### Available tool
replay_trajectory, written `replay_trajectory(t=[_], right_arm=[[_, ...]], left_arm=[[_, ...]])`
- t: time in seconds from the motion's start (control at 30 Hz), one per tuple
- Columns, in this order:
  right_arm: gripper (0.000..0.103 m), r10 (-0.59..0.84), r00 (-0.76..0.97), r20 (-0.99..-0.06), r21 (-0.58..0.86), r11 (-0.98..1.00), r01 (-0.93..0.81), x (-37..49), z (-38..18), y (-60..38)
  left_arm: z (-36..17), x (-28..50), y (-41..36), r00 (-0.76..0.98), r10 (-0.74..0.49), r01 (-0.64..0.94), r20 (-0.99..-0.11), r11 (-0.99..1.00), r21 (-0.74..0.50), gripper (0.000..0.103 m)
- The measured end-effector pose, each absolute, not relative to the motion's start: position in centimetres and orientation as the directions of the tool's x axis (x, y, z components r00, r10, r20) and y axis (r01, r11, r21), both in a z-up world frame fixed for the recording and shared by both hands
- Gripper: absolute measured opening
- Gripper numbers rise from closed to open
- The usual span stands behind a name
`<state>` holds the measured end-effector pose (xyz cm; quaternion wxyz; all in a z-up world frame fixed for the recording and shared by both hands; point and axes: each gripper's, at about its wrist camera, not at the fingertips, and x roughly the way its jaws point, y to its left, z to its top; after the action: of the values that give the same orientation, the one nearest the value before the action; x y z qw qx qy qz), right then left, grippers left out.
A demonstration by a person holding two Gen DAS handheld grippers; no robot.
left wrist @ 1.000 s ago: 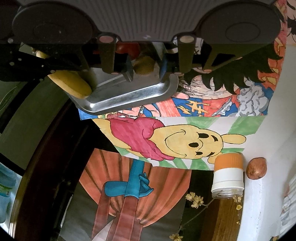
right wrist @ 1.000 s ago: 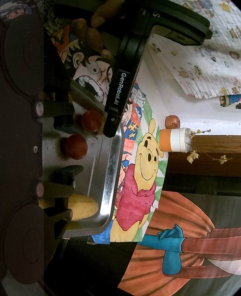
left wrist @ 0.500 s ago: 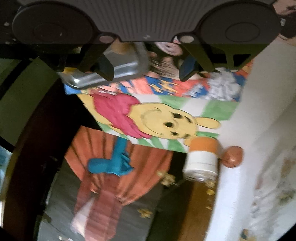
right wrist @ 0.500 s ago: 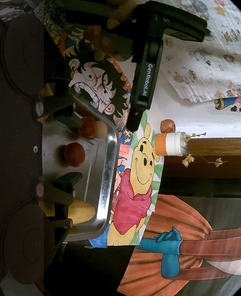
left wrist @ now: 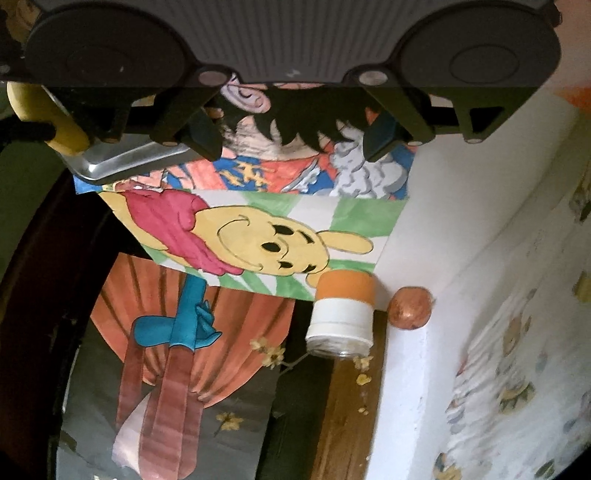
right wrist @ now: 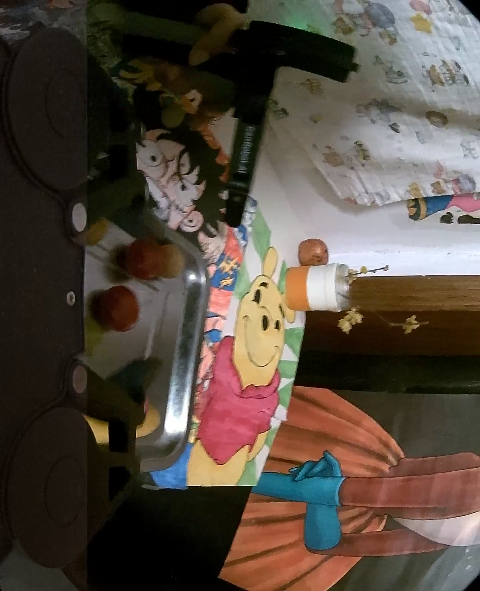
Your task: Organize fruits
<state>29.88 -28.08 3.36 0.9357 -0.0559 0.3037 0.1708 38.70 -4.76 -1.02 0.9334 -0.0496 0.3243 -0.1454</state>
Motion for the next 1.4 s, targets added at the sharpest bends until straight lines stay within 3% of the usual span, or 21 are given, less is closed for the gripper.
replay_trajectory(t=[0.6,1.4], right_arm=[[0.102,0.162,0.744,-0.648,-0.040,0.968,-0.246,36.2,2.5,-25.4],[0.102,0.192,0.734,-0.652,0.007,0.969,-0.246,36.9,2.9,-24.9]], left_arm=[[-2.8,39.0,-3.1,0.739,-0.305,0.199,-0.601,0.951,-0.238,0.088],[-2.6,38.3,-3.2,0.743,-0.313,0.206,-0.592,0.948,-0.243,0.092]])
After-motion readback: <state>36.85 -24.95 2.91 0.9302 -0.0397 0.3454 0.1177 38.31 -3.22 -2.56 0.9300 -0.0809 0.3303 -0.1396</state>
